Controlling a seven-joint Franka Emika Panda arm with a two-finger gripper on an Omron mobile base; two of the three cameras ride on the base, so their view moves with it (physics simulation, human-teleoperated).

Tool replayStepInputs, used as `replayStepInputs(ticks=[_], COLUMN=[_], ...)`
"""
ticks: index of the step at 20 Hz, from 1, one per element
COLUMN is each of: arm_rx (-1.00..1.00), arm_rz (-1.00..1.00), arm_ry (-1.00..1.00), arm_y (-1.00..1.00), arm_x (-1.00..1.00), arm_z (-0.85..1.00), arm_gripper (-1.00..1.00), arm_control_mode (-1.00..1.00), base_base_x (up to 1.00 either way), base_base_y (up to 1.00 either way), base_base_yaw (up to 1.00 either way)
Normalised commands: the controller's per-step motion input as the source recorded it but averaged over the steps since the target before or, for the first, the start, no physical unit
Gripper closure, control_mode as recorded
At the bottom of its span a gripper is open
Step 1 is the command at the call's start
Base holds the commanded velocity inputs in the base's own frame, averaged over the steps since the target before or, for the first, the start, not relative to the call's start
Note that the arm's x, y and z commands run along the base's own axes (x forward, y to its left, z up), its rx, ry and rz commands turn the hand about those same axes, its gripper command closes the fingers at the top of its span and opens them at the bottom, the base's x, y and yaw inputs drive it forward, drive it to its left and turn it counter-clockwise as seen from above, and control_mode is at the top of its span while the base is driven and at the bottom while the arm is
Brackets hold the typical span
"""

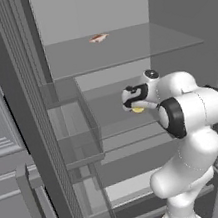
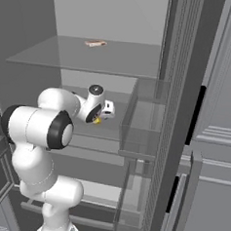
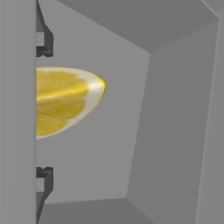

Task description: Grab a lemon wedge from the fridge and one ice cube from the ice bowl, and put them in the glass of lemonade.

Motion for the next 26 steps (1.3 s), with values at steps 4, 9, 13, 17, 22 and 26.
replayStepInputs(ticks=[4,9,13,17,22,26], arm_rx=[0.00,0.00,0.00,0.00,0.00,0.00], arm_rz=[0.00,0.00,0.00,0.01,0.00,0.00], arm_ry=[0.03,0.00,0.01,0.03,0.01,0.04], arm_y=[0.04,0.00,0.00,0.06,0.04,0.02], arm_x=[0.00,-0.26,-0.23,0.00,0.01,0.00], arm_z=[-0.19,0.00,-0.05,-0.22,-0.06,0.00], arm_gripper=[-1.00,-1.00,-1.00,-1.00,-1.00,-1.00], arm_control_mode=[-1.00,-1.00,-1.00,-1.00,-1.00,-1.00], base_base_x=[0.00,0.00,0.00,0.00,0.00,0.00], base_base_y=[0.00,0.00,0.00,0.00,0.00,0.00], base_base_yaw=[0.00,0.00,0.00,0.00,0.00,0.00])
